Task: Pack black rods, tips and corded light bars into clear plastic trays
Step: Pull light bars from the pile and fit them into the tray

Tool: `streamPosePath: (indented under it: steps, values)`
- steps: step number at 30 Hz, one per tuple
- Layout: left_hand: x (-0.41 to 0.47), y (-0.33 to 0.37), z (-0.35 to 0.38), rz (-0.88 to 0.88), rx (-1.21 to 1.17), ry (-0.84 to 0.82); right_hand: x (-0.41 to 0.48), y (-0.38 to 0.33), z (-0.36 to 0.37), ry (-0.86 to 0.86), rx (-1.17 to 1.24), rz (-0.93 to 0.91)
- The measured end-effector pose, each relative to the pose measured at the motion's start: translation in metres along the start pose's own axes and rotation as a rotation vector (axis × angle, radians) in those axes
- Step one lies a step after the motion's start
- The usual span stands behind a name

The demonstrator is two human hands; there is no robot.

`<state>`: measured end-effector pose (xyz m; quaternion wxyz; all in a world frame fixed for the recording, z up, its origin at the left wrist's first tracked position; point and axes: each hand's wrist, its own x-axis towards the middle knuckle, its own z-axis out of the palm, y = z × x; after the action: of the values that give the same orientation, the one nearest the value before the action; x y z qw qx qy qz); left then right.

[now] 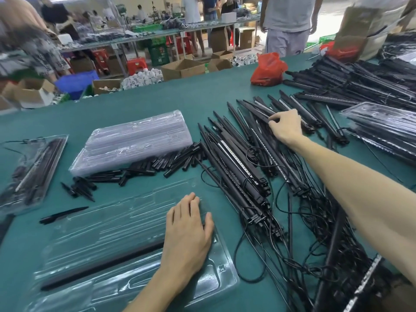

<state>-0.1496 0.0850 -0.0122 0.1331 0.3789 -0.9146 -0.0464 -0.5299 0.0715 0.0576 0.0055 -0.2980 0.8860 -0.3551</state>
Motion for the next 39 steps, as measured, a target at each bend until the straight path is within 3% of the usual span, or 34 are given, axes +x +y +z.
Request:
streamPosePath:
  steps: [7, 11, 18, 21, 25, 28, 34, 39]
  values:
    - [0.0, -0.002, 0.001, -0.001, 0.0, 0.009, -0.02, -0.017, -0.015, 0.202, 0.191, -0.076]
    - [0.0, -0.001, 0.0, -0.003, 0.005, 0.027, -0.027, -0.027, -0.03, 0.25, 0.305, -0.017]
    - [-0.001, 0.001, 0.0, -0.004, -0.008, 0.048, -0.051, -0.025, -0.051, 0.212, 0.027, -0.02]
    - [-0.002, 0.001, 0.001, 0.001, -0.03, 0.06, -0.056, -0.028, -0.061, 0.104, 0.211, 0.133]
    - [-0.002, 0.0, 0.002, 0.007, -0.039, 0.086, -0.063, -0.036, -0.076, -0.19, 0.783, 0.367]
    - [-0.002, 0.0, 0.003, 0.01, -0.048, 0.099, -0.069, -0.036, -0.084, -0.23, 1.066, 0.404]
    - [-0.002, 0.0, 0.004, 0.013, -0.053, 0.102, -0.087, -0.044, -0.102, -0.256, 1.149, 0.332]
    - [-0.002, 0.001, 0.0, 0.015, -0.099, 0.105, -0.116, -0.062, -0.12, -0.392, 1.149, 0.18]
